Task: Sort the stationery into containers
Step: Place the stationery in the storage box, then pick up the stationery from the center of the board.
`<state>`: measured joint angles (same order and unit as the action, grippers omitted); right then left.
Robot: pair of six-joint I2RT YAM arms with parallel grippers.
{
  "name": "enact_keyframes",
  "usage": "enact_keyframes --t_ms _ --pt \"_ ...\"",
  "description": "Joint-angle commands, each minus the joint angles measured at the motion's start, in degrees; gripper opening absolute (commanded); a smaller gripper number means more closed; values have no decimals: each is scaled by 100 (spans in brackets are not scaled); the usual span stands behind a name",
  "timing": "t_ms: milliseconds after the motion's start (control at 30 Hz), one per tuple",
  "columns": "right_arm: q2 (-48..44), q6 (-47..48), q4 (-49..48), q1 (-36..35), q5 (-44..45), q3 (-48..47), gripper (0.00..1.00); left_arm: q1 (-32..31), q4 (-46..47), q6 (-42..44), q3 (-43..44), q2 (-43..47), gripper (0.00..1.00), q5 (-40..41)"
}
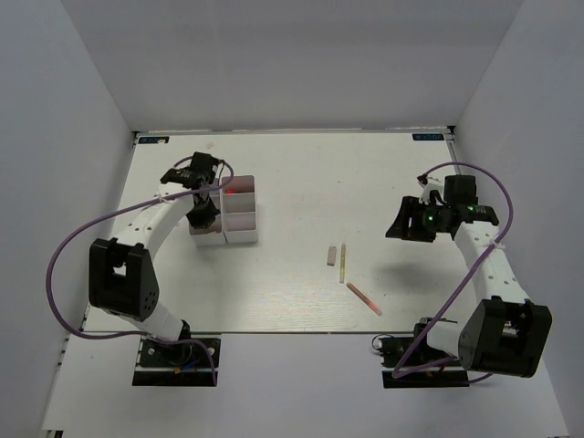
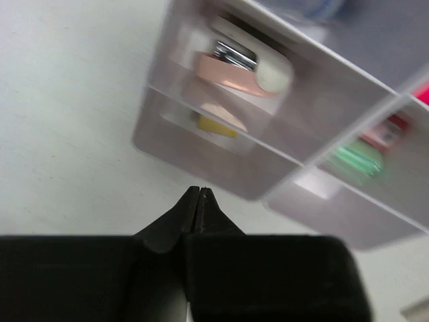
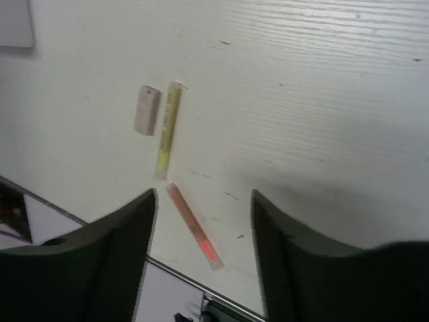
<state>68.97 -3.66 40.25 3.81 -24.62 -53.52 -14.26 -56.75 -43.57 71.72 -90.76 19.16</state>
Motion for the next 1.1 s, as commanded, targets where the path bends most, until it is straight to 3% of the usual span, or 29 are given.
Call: enact_keyframes --t_ms 0,33,67,100,133,167,200,267,300,333,367,467,600,767,833,1067 --pt "46 812 132 32 -1259 69 63 -147 137 820 62 787 8 -584" --pt "73 1484 237 23 -1882 69 83 -182 373 1128 -122 936 6 -945" --pt "108 1639 394 23 -2167 87 87 -217 836 1488 -515 1538 6 -1401" --pt "195 1745 492 -38 -2570 96 85 -209 1093 2371 -771 1787 9 -2998" --pt "344 1911 519 -73 -2635 52 78 -200 1496 2519 -1531 2025 28 -3406" --pt "545 1956 728 -161 -2688 -113 44 -191 1727 2625 -1747 2680 47 -3653" --pt "669 1948 834 -223 -2636 -237 23 -200 1738 2782 -1932 2869 63 -3839" --pt "1247 2036 1019 -625 -2601 -756 4 -113 1764 2906 -2606 3430 88 -3657" --pt "1398 1958 1011 -741 -2400 -905 4 -42 1773 2942 -2776 3790 92 -3491" --pt "1548 1826 1029 -1125 -2189 -1028 7 -7 1825 2899 -3100 3977 97 -2793" --pt "2097 1799 1168 -1268 -2031 -1543 16 20 1930 2846 -3408 4361 98 -2525" --pt "2830 1431 1468 -2015 -1345 -2406 20 64 2193 2687 -3997 5303 100 -1391" --pt "3428 658 1372 -2771 -97 -2891 45 143 2327 2442 -4412 6306 100 -345" --pt "3738 -485 1161 -3324 1202 -2666 52 222 2072 2318 -4369 6518 100 -26" --pt "3694 -750 915 -3439 1775 -2541 64 222 2063 2309 -4351 6501 100 -35" --pt "4036 -1075 827 -3835 2199 -2593 65 222 1984 2292 -4316 6518 100 -79"
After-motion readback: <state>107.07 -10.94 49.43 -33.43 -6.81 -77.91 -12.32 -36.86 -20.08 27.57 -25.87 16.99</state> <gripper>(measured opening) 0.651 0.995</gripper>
